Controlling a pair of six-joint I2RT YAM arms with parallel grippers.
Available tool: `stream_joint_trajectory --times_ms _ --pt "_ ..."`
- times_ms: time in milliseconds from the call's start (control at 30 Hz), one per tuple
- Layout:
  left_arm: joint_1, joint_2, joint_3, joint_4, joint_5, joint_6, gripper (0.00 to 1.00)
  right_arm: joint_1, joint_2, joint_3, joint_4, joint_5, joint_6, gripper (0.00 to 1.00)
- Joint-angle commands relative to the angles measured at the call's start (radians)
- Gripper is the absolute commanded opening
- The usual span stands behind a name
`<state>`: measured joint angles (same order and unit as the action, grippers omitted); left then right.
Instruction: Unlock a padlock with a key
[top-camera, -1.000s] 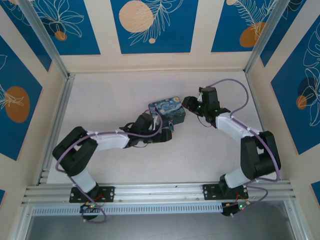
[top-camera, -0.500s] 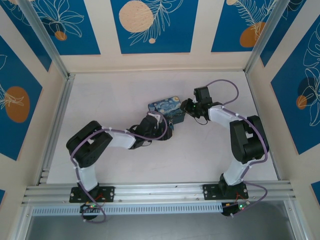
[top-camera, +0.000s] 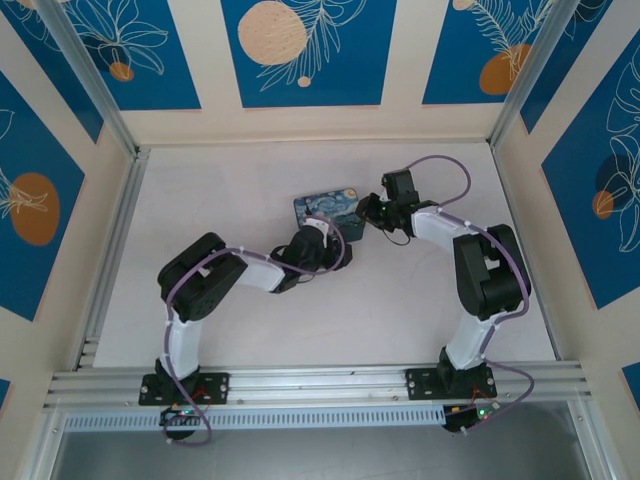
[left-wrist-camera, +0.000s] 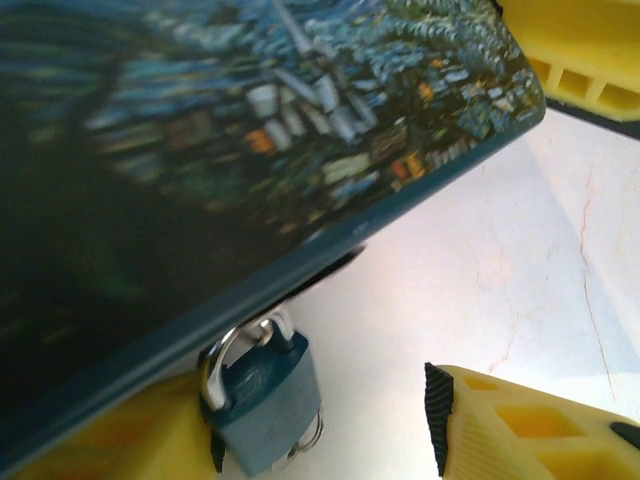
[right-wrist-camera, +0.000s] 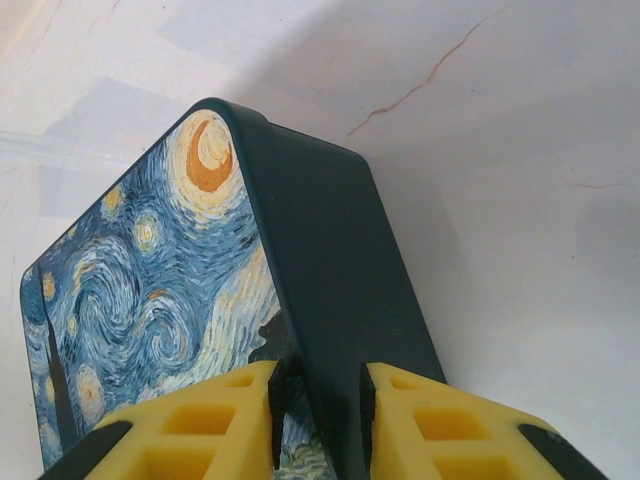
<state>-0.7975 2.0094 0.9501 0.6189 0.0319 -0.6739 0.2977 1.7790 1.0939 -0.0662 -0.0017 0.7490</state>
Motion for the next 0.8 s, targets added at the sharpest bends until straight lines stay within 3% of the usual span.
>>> stream_joint_trajectory --times_ms 0,500,767 --pt "-0.005 0.040 0.027 0.023 -0.030 0.002 0.51 0.014 0.045 -0.002 -0.062 -0.012 0.004 0.27" --pt "-0.005 0.037 0.037 0.027 -0.056 -0.023 0.27 0.015 0.054 0.003 -0.061 -0.017 0.011 0.27" --pt "-0.004 0.027 0.041 0.020 -0.058 -0.030 0.09 0.018 0.057 -0.002 -0.058 -0.024 0.023 0.26"
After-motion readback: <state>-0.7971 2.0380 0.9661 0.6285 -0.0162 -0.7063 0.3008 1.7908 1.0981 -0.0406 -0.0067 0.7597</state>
